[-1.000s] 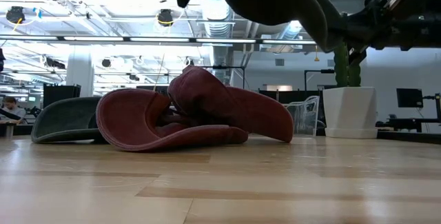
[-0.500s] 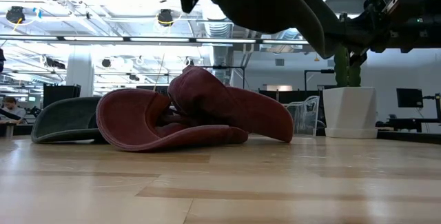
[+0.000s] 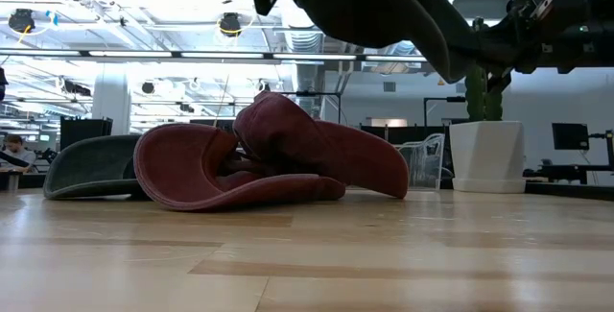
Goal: Pick & Place hat
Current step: Put the right black cap into the left transparent bin
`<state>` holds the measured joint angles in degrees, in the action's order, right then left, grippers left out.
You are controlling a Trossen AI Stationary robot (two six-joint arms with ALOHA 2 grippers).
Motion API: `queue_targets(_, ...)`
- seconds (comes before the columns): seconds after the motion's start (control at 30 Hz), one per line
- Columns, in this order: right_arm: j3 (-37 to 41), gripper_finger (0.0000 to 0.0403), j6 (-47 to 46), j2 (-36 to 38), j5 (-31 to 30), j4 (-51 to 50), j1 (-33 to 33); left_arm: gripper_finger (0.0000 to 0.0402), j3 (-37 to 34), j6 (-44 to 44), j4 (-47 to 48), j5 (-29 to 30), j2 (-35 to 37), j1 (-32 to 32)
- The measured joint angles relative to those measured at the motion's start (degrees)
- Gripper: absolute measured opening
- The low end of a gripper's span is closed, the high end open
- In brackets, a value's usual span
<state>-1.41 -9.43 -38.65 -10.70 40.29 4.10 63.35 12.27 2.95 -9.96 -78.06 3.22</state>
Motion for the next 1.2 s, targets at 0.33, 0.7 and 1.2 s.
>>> queue_targets(0.33,0.0,0.0001,0.0,0.0,0.1,0.5,0.0,0.0159,-0.2,0.0,1.4,1.4,0.0,0.0)
queue_targets(0.7,0.0,0.0001,0.4,0.0,0.2,0.9,-0.1,0.0159,-1.7,0.0,0.0,1.4,0.0,0.0)
queue_targets(1.2,0.0,0.0001,0.9,0.0,0.2,2.2,-0.1,0.0159,-1.8,0.0,-0.4,1.2,-0.5,0.1)
